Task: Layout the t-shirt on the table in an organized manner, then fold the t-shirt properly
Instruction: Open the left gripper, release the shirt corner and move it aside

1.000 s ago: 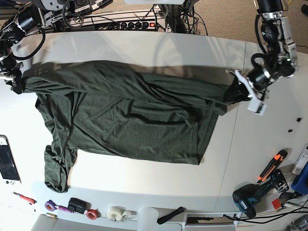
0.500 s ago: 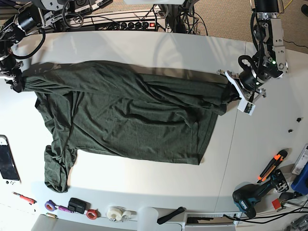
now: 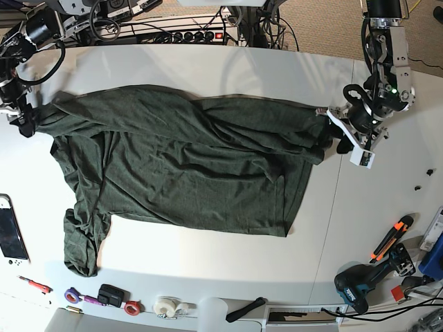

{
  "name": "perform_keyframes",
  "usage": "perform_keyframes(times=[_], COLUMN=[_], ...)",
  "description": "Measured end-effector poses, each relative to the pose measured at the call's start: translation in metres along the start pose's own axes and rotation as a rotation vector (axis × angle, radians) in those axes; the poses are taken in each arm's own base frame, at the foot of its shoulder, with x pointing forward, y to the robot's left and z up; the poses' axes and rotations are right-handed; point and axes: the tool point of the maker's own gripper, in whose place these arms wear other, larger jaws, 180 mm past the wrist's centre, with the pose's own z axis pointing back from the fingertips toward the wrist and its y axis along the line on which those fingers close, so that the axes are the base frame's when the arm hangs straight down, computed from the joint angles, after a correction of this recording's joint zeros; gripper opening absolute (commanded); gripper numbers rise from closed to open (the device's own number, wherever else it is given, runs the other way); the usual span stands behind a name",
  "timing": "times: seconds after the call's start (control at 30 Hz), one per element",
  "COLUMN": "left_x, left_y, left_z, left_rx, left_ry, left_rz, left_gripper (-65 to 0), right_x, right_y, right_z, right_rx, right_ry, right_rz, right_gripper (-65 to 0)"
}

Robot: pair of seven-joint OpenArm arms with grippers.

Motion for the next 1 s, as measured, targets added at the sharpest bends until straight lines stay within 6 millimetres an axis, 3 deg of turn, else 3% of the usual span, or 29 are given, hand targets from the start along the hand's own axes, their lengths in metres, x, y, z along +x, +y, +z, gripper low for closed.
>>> perform_keyframes(times=[0.13, 0.3, 0.43, 0.6, 0.8, 0.87, 1.0], left_x=[0.025, 0.061, 0.071, 0.069, 0.065, 0.065, 0.066], left_y=[0.012, 0.04, 0.055, 0.066, 0.066, 0.065, 0.06], left_z=[0.003, 0.018, 0.031, 0.036, 0.037, 0.036, 0.036], left_rx=[0.009, 0.045, 0.056, 0.086, 0.086, 0.082, 0.057], left_ry=[-0.061, -0.158, -0.191, -0.175, -0.163, -0.163, -0.166], left_rz=[0.013, 0.045, 0.061, 0.057, 0.057, 0.052, 0.033], left_gripper=[-34.9, -34.9, -34.9, -34.9, -34.9, -34.9, -34.9], right_x=[0.015, 0.035, 0.052, 0.069, 0.058, 0.054, 0.04], right_y=[0.008, 0.009, 0.004, -0.019, -0.053, -0.062, -0.059], right_z=[0.002, 0.009, 0.022, 0.058, 0.083, 0.083, 0.065], right_rx=[0.048, 0.055, 0.06, 0.039, -0.08, -0.125, -0.146], right_ry=[-0.054, -0.081, -0.155, -0.285, -0.292, -0.274, -0.213], right_rz=[-0.017, 0.007, -0.024, -0.118, -0.182, -0.21, -0.221], right_gripper=[-38.4, -38.4, -38.4, -38.4, -38.4, -38.4, -38.4])
